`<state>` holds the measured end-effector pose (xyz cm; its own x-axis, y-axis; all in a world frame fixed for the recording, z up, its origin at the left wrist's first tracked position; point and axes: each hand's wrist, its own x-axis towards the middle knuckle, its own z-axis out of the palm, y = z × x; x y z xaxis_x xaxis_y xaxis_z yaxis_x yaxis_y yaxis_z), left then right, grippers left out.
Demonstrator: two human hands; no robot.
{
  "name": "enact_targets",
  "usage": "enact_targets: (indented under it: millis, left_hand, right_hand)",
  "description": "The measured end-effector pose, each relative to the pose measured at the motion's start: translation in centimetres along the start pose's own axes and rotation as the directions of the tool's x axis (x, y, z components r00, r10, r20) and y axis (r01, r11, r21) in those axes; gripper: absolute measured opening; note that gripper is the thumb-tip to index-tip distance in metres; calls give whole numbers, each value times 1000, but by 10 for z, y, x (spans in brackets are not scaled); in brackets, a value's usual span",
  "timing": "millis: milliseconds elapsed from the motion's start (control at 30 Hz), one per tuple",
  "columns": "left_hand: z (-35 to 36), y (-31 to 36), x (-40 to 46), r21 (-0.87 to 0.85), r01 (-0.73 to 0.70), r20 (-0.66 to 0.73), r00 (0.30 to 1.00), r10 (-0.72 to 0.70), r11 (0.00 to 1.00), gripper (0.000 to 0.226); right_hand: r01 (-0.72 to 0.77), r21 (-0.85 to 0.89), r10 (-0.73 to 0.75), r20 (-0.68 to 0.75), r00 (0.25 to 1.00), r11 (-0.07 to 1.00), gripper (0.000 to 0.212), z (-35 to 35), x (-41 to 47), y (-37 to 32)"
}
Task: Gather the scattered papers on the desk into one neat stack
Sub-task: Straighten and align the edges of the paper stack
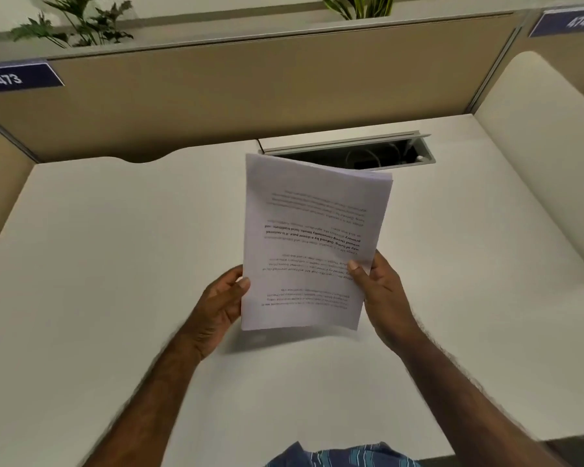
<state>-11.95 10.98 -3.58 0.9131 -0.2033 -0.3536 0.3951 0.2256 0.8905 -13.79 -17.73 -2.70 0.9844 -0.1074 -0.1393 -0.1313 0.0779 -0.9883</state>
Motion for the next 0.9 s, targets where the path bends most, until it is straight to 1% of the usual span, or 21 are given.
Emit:
enact_targets:
  millis: [67,133,233,300,367,400,467,600,667,767,833,900]
  left_hand:
    - [10,11,6,172,-74,-64,994,86,982,47]
    - [23,17,11,267,-161,-162,964,209,950,40]
    - [37,21,14,297,-271,-263,898,352,916,24]
    - [41,22,11,319,-347,-269,859,436,882,17]
    - [44,20,8,356,-400,-262,825,501,844,16]
    - [45,16,6,378,-402,-258,819,512,834,14]
    - [47,5,6,392,-362,-262,837,480,846,16]
    - [48,-24,10,349,-234,-295,892,343,907,15]
    - [48,-29,10,367,-218,-294,895,335,904,20]
    - [48,-26,9,375,-218,-314,885,345,901,30]
    - [50,-27,9,386,-215,-313,884,346,897,27]
    - [51,-32,11,391,-186,-304,898,317,901,23]
  right_hand:
    - [41,-13,-40,57,998,999,31,1,-1,0]
    - [65,-21,-63,100,993,998,30,5,-1,0]
    - [105,-55,-98,121,988,993,30,13,-2,-3]
    - [163,-75,-155,95,983,984,29,16,-1,-3]
    - [216,-67,-212,62,975,974,28,15,0,2]
    - [230,-64,-226,58,972,971,29,15,1,6]
    - [220,-101,-213,79,974,970,34,15,2,17]
    - [92,-215,-66,122,990,972,39,15,5,38]
    - [83,-232,-57,116,992,969,38,14,6,43]
    - [98,-196,-83,82,993,976,35,11,6,45]
    - [96,-199,-84,67,994,975,35,11,5,49]
    - [67,-250,-48,84,995,966,38,12,5,55]
